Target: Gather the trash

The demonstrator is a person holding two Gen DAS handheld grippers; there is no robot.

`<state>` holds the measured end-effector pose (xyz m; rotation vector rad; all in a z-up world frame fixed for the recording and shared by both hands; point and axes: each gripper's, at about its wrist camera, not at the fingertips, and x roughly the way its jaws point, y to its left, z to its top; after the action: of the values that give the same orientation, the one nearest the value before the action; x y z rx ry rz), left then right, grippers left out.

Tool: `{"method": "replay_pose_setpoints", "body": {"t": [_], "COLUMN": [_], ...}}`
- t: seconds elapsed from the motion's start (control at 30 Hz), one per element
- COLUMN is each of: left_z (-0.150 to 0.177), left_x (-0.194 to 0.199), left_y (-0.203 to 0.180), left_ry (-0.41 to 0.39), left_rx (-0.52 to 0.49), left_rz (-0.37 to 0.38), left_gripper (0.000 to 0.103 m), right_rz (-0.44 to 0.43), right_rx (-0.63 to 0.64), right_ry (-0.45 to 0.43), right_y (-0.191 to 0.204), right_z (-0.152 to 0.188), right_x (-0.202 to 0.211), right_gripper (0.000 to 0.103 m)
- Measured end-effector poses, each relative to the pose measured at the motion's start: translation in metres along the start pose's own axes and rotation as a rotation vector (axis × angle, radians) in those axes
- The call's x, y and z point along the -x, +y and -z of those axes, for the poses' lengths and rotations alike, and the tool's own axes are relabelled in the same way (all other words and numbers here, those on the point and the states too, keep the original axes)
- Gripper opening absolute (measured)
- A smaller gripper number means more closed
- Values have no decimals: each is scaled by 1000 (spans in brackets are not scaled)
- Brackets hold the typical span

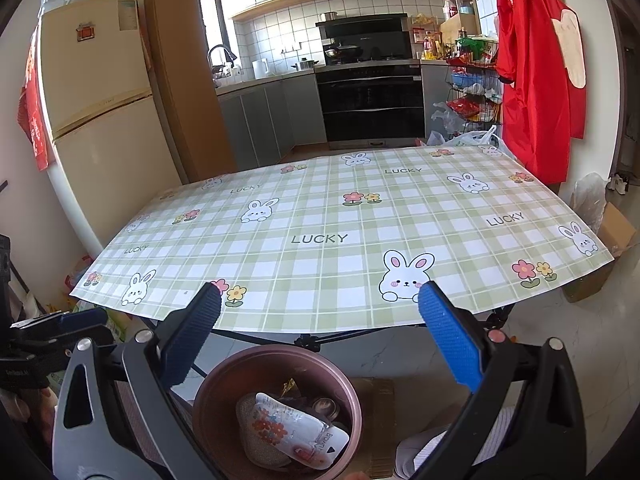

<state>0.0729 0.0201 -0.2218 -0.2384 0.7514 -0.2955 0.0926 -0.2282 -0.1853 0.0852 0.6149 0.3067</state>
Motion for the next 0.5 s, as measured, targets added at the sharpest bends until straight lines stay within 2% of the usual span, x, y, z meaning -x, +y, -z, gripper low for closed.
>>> {"method": "replay_pose_setpoints", "body": {"t": [0.13,0.23,0.4,0.5], "left_z": [-6,-16,-37,-51], "left_x": [8,17,37,52], "left_y": [2,2,-5,-14], "left_ry": [-30,-65,-139,-195], "left_rx": [-8,-35,-124,-180], "left_rz": [-59,-95,-218,-250], "left_gripper": [92,97,97,97], "right_rz": [9,19,31,35], "right_rx": [10,29,83,126], "right_ry": [1,-6,-25,-33], "right_y": [1,3,12,19], "right_z": [-4,-14,-39,-62], "right_x": [1,7,23,36], "right_gripper": [97,97,97,97]}}
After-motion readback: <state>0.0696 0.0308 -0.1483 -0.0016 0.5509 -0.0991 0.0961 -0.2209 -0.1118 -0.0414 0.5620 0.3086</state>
